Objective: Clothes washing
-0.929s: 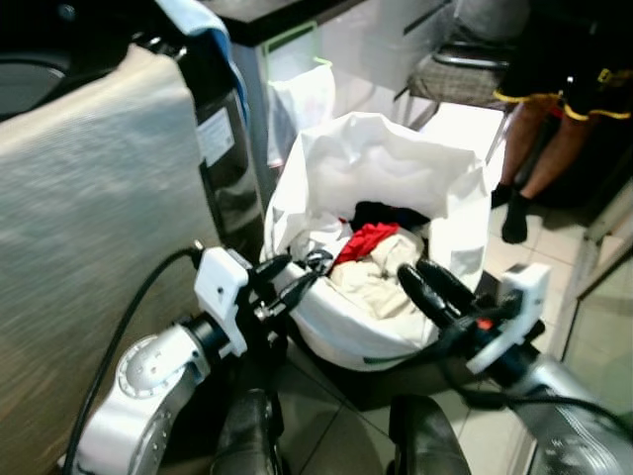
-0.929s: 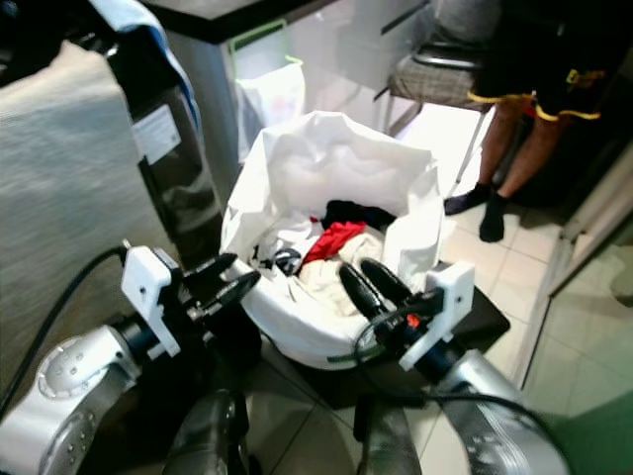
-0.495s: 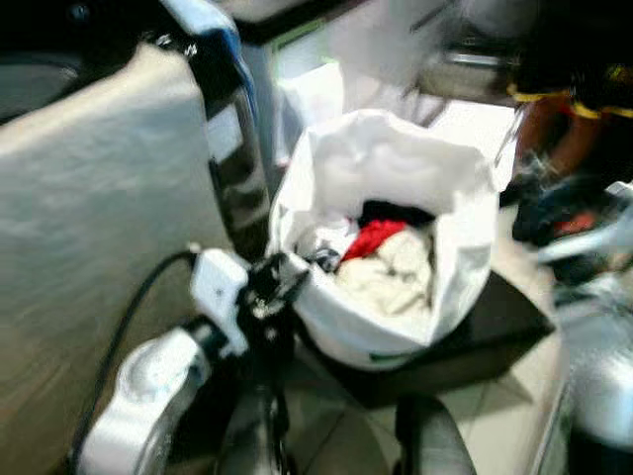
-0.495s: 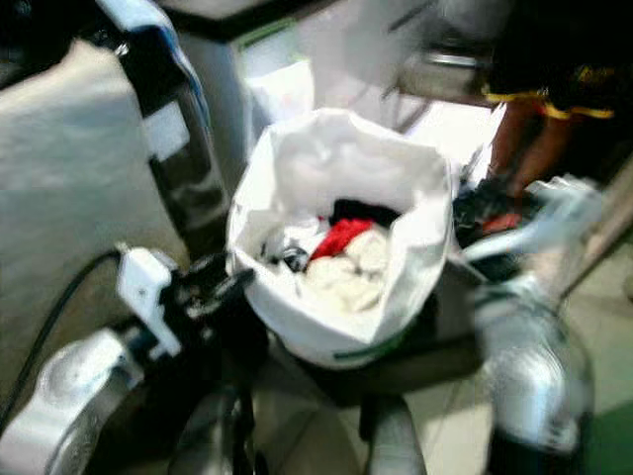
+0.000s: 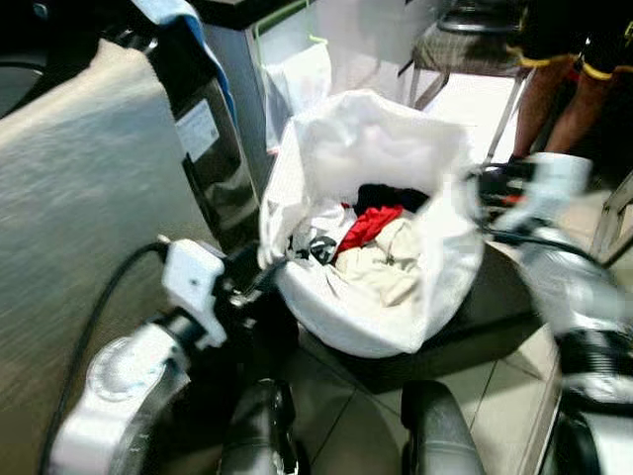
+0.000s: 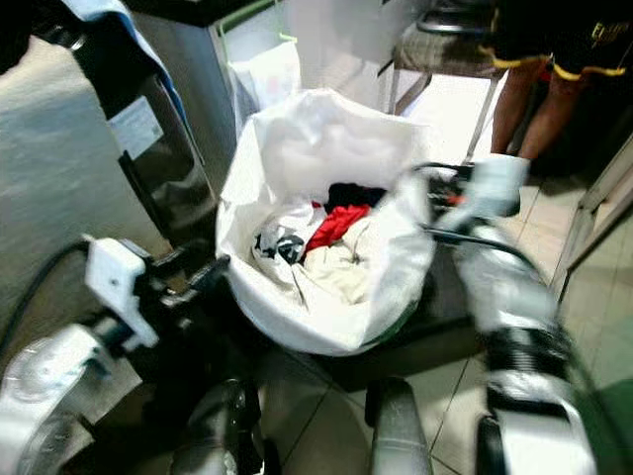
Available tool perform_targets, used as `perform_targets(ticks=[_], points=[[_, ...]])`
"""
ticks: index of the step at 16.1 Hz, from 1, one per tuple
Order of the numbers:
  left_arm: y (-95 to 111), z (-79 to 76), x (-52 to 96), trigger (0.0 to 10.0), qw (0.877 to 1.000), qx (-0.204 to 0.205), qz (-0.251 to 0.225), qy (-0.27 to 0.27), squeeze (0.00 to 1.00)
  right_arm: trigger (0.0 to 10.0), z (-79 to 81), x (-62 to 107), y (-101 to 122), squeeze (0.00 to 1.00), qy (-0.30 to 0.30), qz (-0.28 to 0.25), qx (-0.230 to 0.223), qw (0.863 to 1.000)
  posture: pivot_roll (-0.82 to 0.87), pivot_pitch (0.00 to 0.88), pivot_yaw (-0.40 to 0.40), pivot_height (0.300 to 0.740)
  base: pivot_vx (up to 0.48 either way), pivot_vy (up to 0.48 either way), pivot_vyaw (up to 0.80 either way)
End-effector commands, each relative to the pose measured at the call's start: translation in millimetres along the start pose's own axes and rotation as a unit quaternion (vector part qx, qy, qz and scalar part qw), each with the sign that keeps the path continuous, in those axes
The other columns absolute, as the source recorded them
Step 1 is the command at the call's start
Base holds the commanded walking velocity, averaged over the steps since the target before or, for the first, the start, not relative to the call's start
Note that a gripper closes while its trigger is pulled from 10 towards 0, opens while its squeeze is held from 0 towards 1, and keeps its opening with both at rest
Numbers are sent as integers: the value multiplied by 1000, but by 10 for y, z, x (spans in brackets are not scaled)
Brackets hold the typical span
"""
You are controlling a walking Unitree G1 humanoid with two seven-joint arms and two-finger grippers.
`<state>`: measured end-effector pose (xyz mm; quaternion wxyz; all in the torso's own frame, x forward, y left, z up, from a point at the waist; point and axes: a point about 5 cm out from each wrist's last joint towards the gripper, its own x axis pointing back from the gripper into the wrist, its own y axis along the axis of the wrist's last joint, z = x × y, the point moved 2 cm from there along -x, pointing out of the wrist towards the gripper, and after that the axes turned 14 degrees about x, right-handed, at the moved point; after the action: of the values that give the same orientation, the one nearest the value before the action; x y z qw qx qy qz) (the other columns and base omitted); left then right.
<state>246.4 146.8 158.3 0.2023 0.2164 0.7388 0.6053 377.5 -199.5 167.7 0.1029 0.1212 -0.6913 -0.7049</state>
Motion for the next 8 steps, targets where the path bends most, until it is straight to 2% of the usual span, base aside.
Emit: perform_targets(ticks=[1, 2, 3, 4, 6, 7, 8], points=[[61, 30, 45, 10000, 1000, -3, -2, 7, 0, 10000, 190, -93, 202, 0, 60, -49, -10, 997, 68, 161, 125, 610, 0, 0, 0], [75, 35, 58, 10000, 1000, -3, -2, 8, 0, 10000, 237, -124, 273, 0, 77, -69, -21, 994, 72, 161, 120, 610, 0, 0, 0], [107, 62, 81, 10000, 1000, -4, -8, 18, 0, 10000, 394, -185, 393, 0, 111, -97, -27, 989, 74, 158, 114, 610, 0, 0, 0], [120, 67, 100, 10000, 1000, 5, -15, 21, 0, 10000, 595, -207, 396, 0, 155, -100, -4, 983, 72, 147, 108, 610, 0, 0, 0], [108, 47, 111, 10000, 1000, 10, -10, 14, 0, 10000, 838, -185, 375, 0, 218, -105, 21, 970, 69, 130, 104, 610, 0, 0, 0], [101, 43, 109, 10000, 1000, 9, -8, 12, 0, 10000, 871, -193, 400, 0, 219, -112, 16, 969, 67, 127, 104, 610, 0, 0, 0], [97, 64, 92, 10000, 1000, 5, -5, 17, 0, 10000, 778, -264, 475, 0, 170, -128, -1, 977, 66, 122, 102, 610, 0, 0, 0]])
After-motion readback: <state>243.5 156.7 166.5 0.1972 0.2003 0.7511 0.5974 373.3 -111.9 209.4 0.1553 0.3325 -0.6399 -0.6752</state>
